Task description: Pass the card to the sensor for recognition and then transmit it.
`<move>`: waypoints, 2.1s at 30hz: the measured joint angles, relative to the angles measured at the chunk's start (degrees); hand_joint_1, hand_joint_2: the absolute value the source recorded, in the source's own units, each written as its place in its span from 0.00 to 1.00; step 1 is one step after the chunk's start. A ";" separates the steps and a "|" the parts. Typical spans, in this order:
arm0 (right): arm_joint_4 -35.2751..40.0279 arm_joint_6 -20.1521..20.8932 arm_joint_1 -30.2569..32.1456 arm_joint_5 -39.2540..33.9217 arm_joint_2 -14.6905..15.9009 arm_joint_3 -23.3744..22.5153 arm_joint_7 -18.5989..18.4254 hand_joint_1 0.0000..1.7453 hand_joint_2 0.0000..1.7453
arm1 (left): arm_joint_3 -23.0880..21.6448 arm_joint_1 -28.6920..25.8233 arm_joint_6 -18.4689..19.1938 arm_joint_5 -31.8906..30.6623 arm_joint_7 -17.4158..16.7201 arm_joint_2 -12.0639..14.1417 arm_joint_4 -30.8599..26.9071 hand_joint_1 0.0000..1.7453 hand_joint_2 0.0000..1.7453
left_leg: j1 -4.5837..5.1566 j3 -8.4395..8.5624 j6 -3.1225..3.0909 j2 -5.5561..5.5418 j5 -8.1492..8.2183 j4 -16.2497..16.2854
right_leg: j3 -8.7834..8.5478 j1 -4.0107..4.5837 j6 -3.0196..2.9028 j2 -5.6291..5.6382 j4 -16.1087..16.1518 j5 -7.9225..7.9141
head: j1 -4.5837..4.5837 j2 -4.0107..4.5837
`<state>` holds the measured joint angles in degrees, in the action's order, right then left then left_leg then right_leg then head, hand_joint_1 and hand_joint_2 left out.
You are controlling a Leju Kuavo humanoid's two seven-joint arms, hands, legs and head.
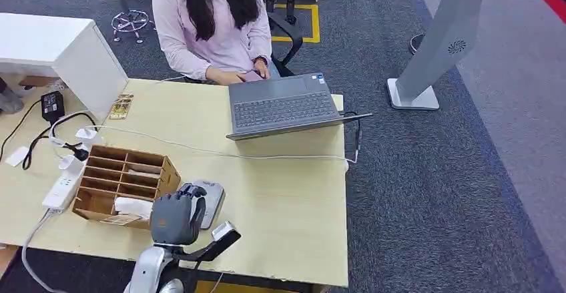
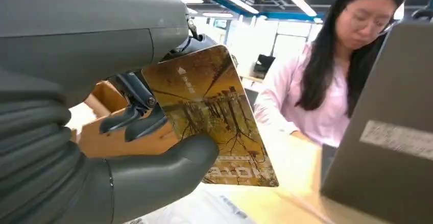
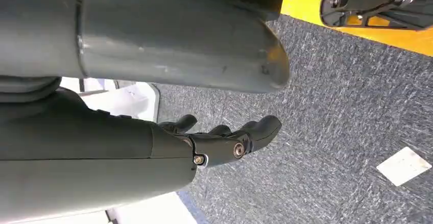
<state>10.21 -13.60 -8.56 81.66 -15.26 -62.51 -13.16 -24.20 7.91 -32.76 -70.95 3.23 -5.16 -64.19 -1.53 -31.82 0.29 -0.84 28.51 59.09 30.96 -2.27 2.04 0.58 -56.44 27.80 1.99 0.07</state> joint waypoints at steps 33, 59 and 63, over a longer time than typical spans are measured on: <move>0.00 1.25 0.03 1.57 0.52 0.00 -0.37 0.00 0.00 | 4.07 1.63 6.16 -3.10 -4.33 -0.59 6.54 1.00 1.00 | 0.00 0.04 -0.02 -0.01 -0.04 0.00 | -0.05 0.00 0.00 -0.02 0.00 -0.02 | 0.00 0.00; -0.02 2.30 -1.30 5.16 0.13 2.03 -1.60 0.00 0.00 | 5.81 23.28 5.01 -7.54 -7.52 -0.11 3.02 1.00 1.00 | -0.01 -0.01 0.00 -0.05 -0.19 0.00 | -0.02 0.01 -0.02 -0.04 -0.04 -0.15 | -0.02 0.00; -0.02 2.42 -1.48 5.29 0.02 2.38 -1.73 0.00 0.00 | 5.97 27.02 4.42 -8.26 -8.52 0.26 4.43 1.00 1.00 | -0.01 -0.02 0.00 -0.05 -0.19 0.00 | -0.01 0.01 -0.02 -0.03 -0.05 -0.15 | 0.00 0.00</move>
<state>10.19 -11.17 -10.04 86.95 -15.23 -60.13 -14.88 -18.23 34.93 -28.35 -79.21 -5.28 -4.90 -59.77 -1.54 -31.83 0.29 -0.88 28.32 59.09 30.95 -2.26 2.02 0.55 -56.49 27.66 1.99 0.07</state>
